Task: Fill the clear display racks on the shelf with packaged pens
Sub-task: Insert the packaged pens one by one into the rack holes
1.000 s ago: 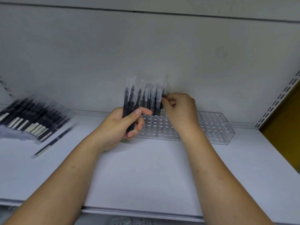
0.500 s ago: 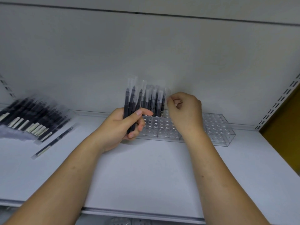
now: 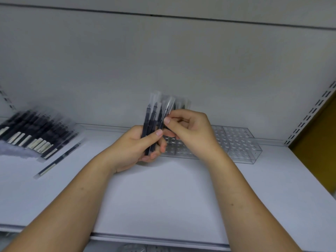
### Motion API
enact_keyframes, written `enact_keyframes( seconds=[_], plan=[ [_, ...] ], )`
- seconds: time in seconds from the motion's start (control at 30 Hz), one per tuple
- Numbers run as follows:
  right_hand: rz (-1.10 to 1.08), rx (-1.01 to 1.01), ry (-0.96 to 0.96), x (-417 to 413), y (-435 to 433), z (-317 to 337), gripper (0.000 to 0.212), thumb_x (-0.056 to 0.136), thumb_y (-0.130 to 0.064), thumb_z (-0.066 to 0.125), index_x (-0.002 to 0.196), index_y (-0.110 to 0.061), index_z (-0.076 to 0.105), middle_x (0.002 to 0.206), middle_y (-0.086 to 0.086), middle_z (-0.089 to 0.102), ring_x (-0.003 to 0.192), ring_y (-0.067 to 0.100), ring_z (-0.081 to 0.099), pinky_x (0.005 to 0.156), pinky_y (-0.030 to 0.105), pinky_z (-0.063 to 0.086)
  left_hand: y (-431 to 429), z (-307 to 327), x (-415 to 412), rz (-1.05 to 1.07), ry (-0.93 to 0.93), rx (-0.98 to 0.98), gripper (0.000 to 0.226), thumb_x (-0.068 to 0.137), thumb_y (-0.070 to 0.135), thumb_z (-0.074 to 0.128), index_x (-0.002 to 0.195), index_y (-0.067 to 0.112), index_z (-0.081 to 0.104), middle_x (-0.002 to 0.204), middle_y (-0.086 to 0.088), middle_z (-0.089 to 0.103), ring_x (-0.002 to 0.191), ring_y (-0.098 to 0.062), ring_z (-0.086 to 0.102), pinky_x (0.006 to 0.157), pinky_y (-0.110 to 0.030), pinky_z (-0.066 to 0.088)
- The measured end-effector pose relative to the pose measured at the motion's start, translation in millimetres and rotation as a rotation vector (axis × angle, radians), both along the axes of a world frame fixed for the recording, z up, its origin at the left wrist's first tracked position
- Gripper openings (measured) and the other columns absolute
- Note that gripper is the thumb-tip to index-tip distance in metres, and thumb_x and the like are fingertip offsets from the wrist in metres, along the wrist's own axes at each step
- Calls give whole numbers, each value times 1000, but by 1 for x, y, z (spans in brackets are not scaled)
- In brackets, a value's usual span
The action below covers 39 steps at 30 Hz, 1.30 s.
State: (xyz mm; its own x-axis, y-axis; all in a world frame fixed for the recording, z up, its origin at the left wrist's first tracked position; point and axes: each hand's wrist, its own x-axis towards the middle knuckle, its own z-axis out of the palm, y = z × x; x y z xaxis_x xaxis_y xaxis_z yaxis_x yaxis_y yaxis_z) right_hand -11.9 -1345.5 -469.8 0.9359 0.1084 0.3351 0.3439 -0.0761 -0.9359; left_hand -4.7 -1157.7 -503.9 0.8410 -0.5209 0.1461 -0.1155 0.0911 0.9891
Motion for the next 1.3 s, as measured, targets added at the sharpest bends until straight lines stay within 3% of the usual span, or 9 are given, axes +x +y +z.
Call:
enact_keyframes(
  seconds=[0.1, 0.3, 0.5, 0.6, 0.7, 0.8, 0.93, 1.03, 1.3],
  plan=[
    [-16, 28, 18, 1, 1, 0, 1, 94, -4, 72, 95, -4, 72, 73, -1, 69, 60, 1, 69, 57, 12, 49, 1, -1, 1, -12, 6, 3, 41, 105, 33, 53, 128, 2, 66, 81, -12, 60, 58, -18, 43, 48, -26, 29],
    [-129, 94, -50, 6, -3, 0, 14, 97, -6, 68, 85, -13, 68, 71, -4, 69, 61, 8, 63, 56, 17, 46, 0, 1, 0, 37, 34, 23, 40, 106, 32, 49, 127, 2, 65, 79, -9, 62, 58, -18, 44, 48, -24, 31],
    [-382, 261, -215, 15, -20, 3, 15, 100, -2, 58, 90, -12, 62, 72, 1, 71, 65, 17, 67, 59, 26, 47, 2, 2, 0, 94, 24, 19, 38, 109, 29, 43, 124, 6, 68, 76, -8, 58, 60, -19, 44, 52, -28, 33],
    [-477, 216, -275, 21, -26, -1, 13, 101, -8, 59, 93, -17, 60, 81, 6, 72, 72, 19, 70, 67, 29, 53, 3, 3, 0, 81, 20, -3, 39, 107, 36, 44, 120, 12, 70, 72, -8, 47, 59, -22, 40, 58, -33, 35],
    [-526, 67, -306, 28, -26, -10, 2, 99, -17, 61, 99, -19, 60, 89, 3, 71, 82, 26, 71, 74, 40, 58, 3, 7, -2, 52, 46, -34, 36, 105, 40, 45, 116, 18, 70, 69, -5, 38, 59, -21, 38, 58, -35, 46],
    [-531, -68, -314, 32, -25, -15, 3, 100, -17, 61, 102, -18, 59, 88, -4, 69, 84, 22, 71, 72, 32, 56, 3, 9, -3, 37, 56, -38, 34, 104, 42, 45, 116, 22, 69, 70, -2, 31, 56, -17, 37, 52, -33, 49],
    [-505, -154, -316, 34, -22, -16, 9, 102, -14, 61, 100, -22, 58, 86, -11, 65, 77, 2, 62, 66, 10, 44, 5, 8, -3, 50, 67, -9, 33, 104, 43, 46, 121, 23, 67, 72, 0, 27, 56, -16, 27, 48, -24, 24],
    [-482, -203, -310, 37, -21, -18, 6, 101, -12, 61, 101, -18, 60, 84, -13, 63, 73, -4, 57, 66, 9, 44, 5, 5, -1, 50, 52, 7, 32, 103, 42, 48, 123, 24, 67, 74, -1, 26, 55, -17, 20, 53, -28, 13],
    [-473, -395, -267, 46, -20, -26, 2, 98, -15, 65, 97, -17, 64, 82, -7, 65, 72, -1, 60, 66, 9, 44, 7, 1, 3, 43, 53, -38, 26, 102, 40, 52, 115, 21, 64, 74, -1, 40, 54, -16, 20, 53, -29, 12]
  ],
)
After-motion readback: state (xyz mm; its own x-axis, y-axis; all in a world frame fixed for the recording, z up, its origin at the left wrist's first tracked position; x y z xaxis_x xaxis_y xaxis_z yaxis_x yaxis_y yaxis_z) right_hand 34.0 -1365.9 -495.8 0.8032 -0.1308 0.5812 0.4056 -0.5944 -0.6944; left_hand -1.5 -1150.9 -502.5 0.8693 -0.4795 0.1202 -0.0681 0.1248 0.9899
